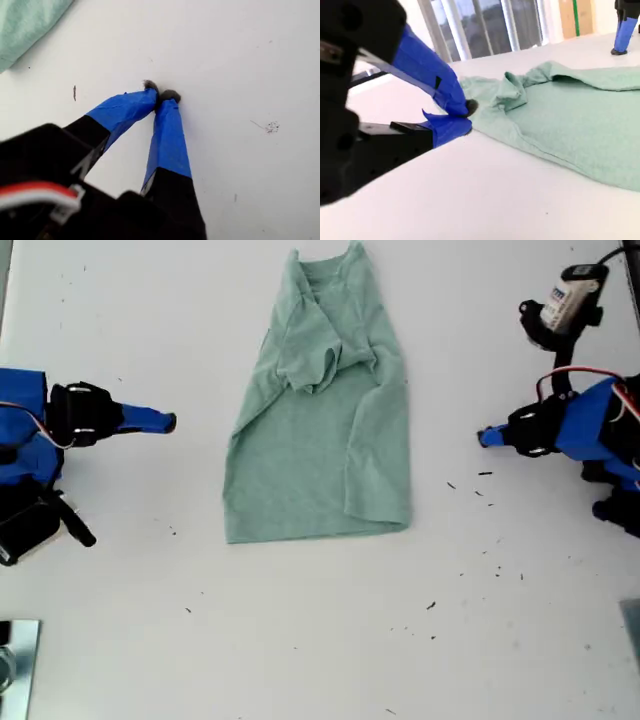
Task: Fold t shirt
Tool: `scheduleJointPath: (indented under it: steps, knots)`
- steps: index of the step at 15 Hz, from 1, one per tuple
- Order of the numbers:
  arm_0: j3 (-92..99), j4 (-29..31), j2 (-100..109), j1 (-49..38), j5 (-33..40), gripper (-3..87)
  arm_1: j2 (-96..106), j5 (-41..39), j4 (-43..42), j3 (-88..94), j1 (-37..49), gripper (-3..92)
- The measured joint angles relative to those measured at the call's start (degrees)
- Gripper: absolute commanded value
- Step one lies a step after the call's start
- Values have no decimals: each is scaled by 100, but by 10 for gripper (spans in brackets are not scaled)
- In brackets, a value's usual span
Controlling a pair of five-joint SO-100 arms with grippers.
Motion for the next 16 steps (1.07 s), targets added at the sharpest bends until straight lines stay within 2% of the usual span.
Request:
scheduleJointPath:
  steps: [2, 3, 6, 7, 8, 9, 10, 11, 14, 16]
  knots:
    - [-1195, 0, -1784, 580, -431, -2, 0, 0, 0, 0, 0, 25]
    - [-2268, 439, -2874, 782, -492, -2, 0, 18, 0, 0, 0, 25]
    - [-5827, 2373, -6240, 1178, -448, -2, 18, 53, 9, 0, 9, 25]
    - [-6855, 2900, -7207, 1239, -343, -2, 26, 62, 9, 0, 9, 25]
    - [-7770, 3173, -8095, 1283, -193, -2, 88, 79, 9, 18, 9, 25]
    - [-8376, 3243, -8719, 1345, -79, 51, 158, 105, 26, 53, 9, 25]
    - [-8684, 3331, -9079, 1380, -35, 228, 255, 114, 70, 97, 9, 25]
    - [-8789, 3340, -9202, 1380, -18, 260, 369, 114, 114, 132, 9, 25]
    - [-8833, 3278, -9211, 1380, 0, 277, 457, 114, 176, 158, 9, 25]
    - [-8437, 2936, -9211, 1380, 62, 272, 483, 114, 176, 158, 9, 25]
